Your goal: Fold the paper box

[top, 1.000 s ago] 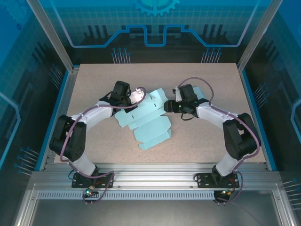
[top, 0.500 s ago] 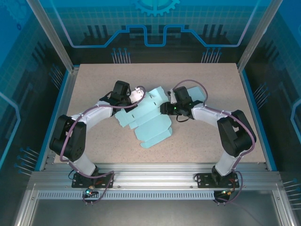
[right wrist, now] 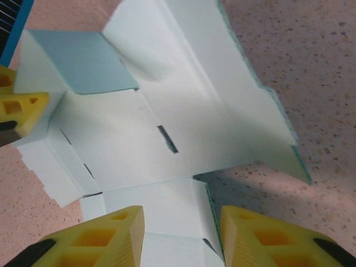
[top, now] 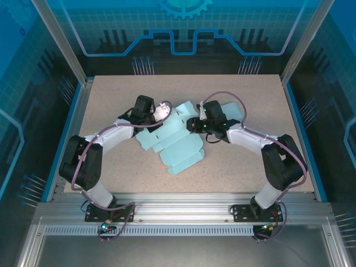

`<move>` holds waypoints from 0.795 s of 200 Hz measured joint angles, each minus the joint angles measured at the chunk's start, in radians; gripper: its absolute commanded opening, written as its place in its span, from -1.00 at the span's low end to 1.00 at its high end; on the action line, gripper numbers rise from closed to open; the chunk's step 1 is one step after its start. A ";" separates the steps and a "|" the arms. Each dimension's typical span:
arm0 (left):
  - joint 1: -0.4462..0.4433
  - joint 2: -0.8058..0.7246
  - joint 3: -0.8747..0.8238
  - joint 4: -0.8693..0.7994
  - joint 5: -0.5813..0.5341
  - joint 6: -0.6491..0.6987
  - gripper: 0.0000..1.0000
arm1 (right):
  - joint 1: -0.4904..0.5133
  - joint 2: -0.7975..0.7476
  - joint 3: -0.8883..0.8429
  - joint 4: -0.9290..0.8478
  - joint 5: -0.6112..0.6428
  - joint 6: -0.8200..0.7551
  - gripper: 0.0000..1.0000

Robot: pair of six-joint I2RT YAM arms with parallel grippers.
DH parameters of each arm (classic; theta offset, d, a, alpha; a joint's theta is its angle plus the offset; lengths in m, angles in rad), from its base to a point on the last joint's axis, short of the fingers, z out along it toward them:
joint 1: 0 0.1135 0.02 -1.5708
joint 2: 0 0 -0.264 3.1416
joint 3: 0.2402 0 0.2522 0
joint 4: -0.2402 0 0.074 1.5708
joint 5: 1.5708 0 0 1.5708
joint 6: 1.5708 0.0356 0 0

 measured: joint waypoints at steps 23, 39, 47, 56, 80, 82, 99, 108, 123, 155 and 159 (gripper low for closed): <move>-0.001 0.002 0.002 0.000 0.000 -0.008 -1.00 | 0.015 0.006 0.001 0.013 0.000 0.000 -0.14; -0.001 0.002 0.002 0.000 0.000 -0.018 -1.00 | 0.023 0.023 0.002 0.032 -0.002 0.000 -0.14; -0.001 0.002 0.002 0.000 -0.001 -0.022 -1.00 | 0.029 0.034 0.005 0.039 -0.003 0.000 -0.13; -0.001 0.002 0.002 0.000 -0.001 -0.025 -1.00 | 0.039 0.047 0.007 0.043 -0.003 -0.001 -0.13; -0.005 0.002 0.003 0.000 -0.009 -0.026 -1.00 | 0.073 0.074 0.021 0.048 0.001 -0.005 -0.13; -0.005 0.002 0.003 0.001 -0.009 -0.026 -1.00 | 0.077 0.077 0.023 0.048 0.001 -0.005 -0.13; -0.008 0.003 0.003 0.001 -0.025 -0.026 -1.00 | 0.093 0.098 0.036 0.051 0.002 -0.005 -0.13; -0.008 0.006 0.003 0.002 -0.035 -0.025 -1.00 | 0.094 0.111 0.040 0.053 0.002 -0.004 -0.14; -0.013 0.010 0.002 0.009 -0.050 -0.021 -1.00 | 0.093 0.129 0.045 0.055 0.004 0.000 -0.14; -0.040 0.006 -0.047 0.122 -0.100 0.036 -1.00 | 0.080 0.127 0.051 0.049 -0.002 -0.003 -0.07; -0.043 0.005 -0.063 0.148 -0.109 0.048 -1.00 | 0.077 0.123 0.051 0.043 -0.006 -0.006 -0.06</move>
